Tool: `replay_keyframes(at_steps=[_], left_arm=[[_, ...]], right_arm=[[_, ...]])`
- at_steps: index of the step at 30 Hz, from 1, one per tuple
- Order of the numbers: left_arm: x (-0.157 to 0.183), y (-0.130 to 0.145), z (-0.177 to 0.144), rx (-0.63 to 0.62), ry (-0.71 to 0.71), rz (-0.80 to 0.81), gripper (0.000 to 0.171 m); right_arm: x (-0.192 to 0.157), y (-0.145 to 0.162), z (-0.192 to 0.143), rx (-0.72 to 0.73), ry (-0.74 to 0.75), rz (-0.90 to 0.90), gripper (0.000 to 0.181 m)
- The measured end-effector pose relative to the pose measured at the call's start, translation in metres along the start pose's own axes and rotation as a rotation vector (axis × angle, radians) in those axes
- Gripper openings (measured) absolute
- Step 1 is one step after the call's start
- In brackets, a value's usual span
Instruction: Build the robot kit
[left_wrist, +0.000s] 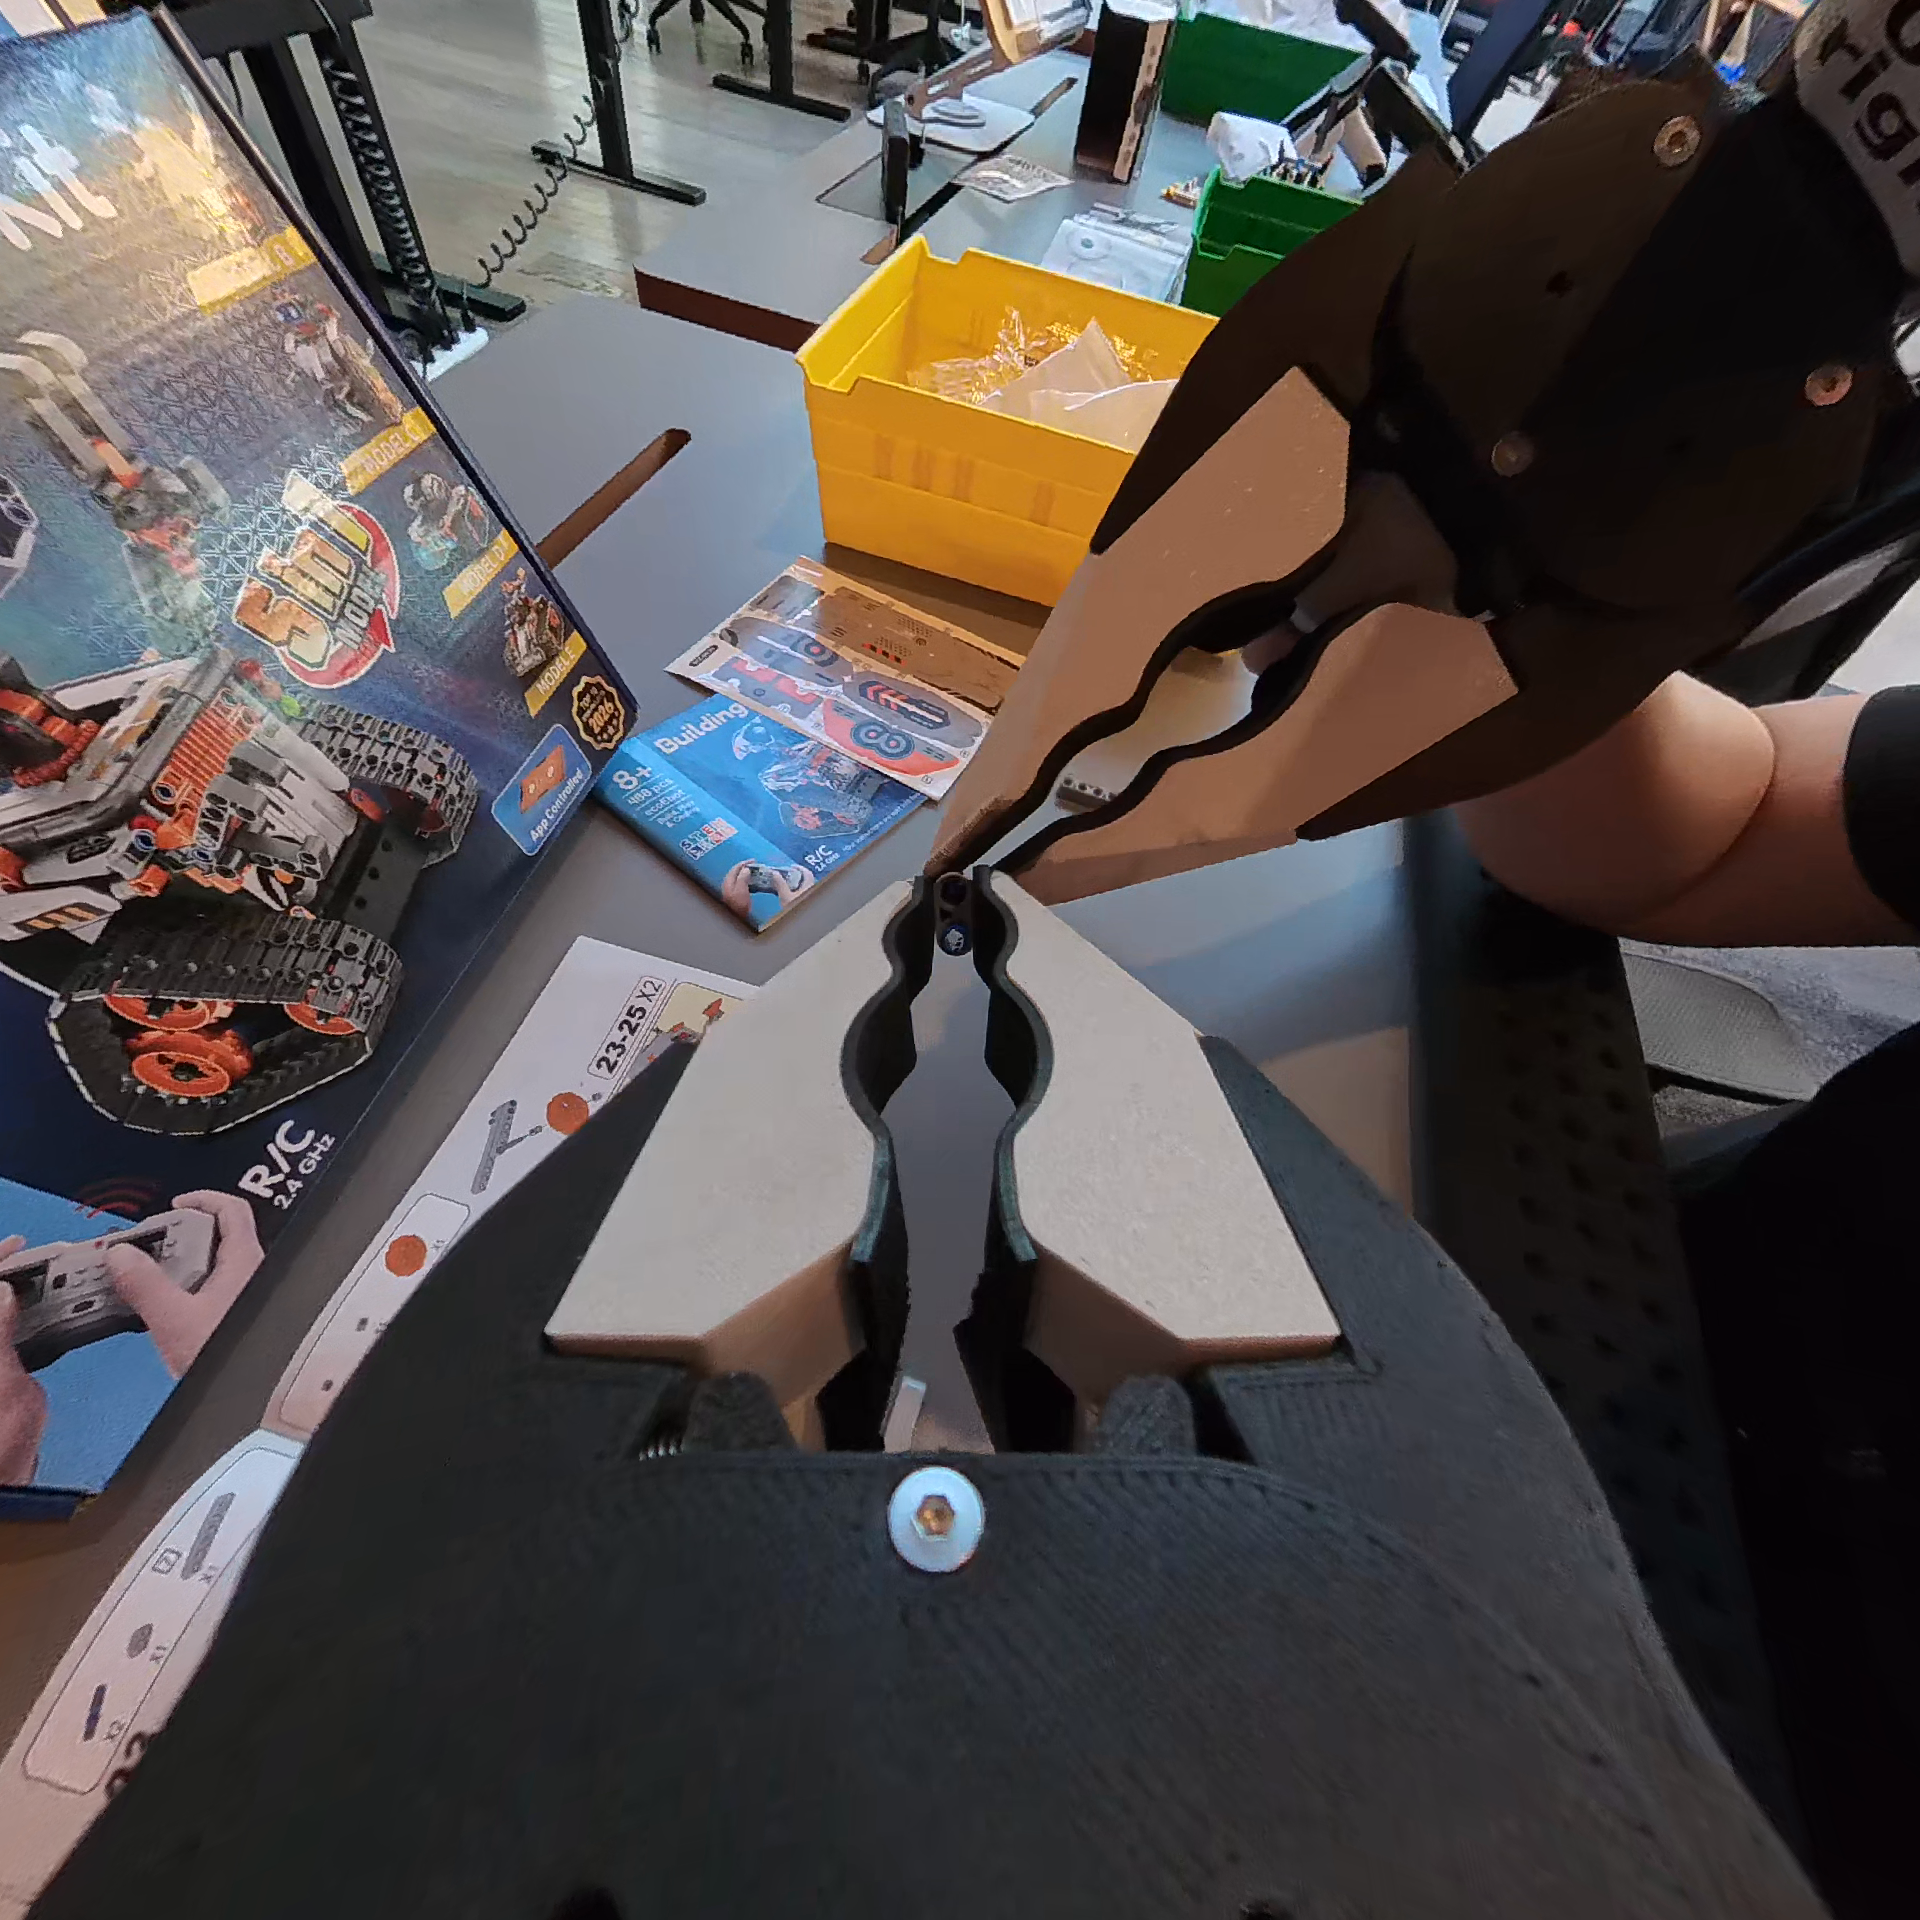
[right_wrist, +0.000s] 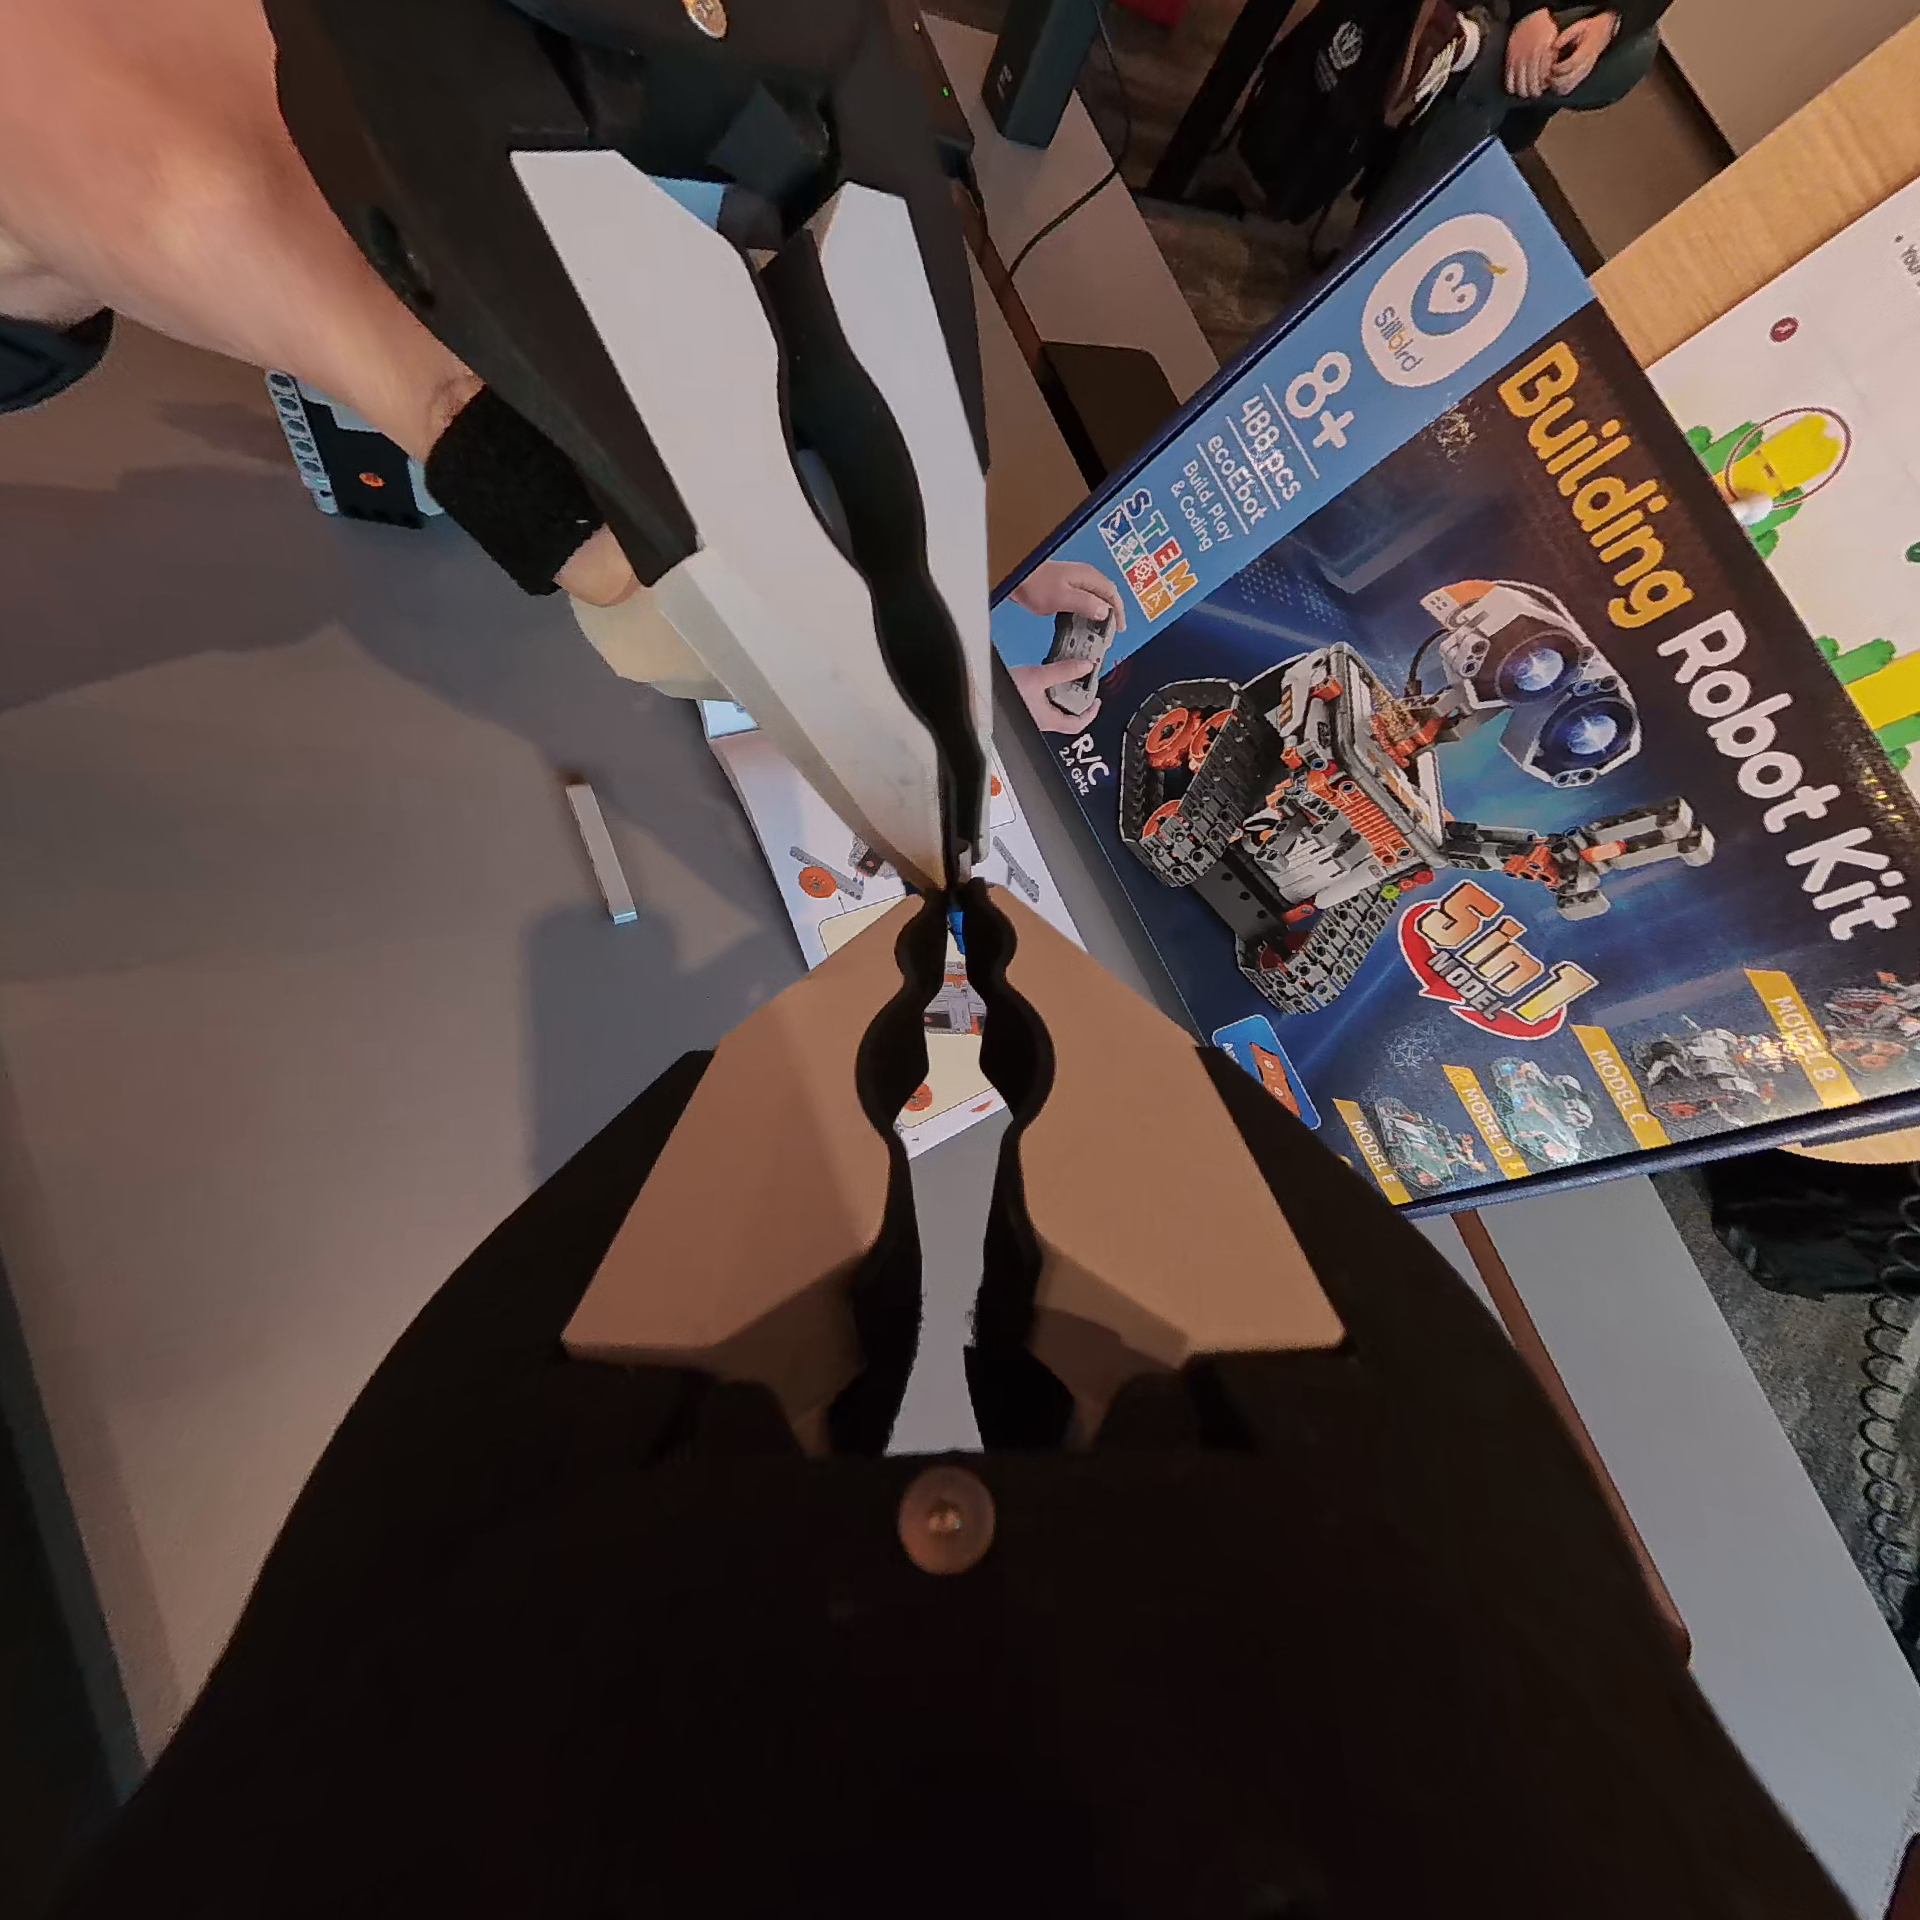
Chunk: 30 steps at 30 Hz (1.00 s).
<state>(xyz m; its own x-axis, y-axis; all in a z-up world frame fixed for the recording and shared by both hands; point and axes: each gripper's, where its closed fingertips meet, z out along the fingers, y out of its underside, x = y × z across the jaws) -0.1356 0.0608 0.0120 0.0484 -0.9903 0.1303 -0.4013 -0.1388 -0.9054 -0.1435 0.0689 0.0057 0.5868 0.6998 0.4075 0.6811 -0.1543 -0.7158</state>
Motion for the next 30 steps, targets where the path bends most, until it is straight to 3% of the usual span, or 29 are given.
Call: replay_keyframes(at_steps=[4,9,16,30], left_arm=[[0.000,0.003,0.001,-0.008,0.015,-0.007,0.006],[0.005,-0.002,-0.007,0.069,0.136,-0.065,0.006],[0.008,-0.007,-0.006,0.120,0.190,-0.091,0.006],[0.003,-0.006,-0.007,0.134,0.192,-0.113,0.006]], right_arm=[[-0.001,0.002,0.002,-0.006,-0.012,-0.009,0.001],[-0.004,-0.004,-0.004,0.051,-0.069,-0.043,0.003],[-0.002,-0.005,-0.009,0.092,-0.097,-0.048,0.004],[0.000,-0.006,-0.006,0.120,-0.086,-0.069,0.005]])
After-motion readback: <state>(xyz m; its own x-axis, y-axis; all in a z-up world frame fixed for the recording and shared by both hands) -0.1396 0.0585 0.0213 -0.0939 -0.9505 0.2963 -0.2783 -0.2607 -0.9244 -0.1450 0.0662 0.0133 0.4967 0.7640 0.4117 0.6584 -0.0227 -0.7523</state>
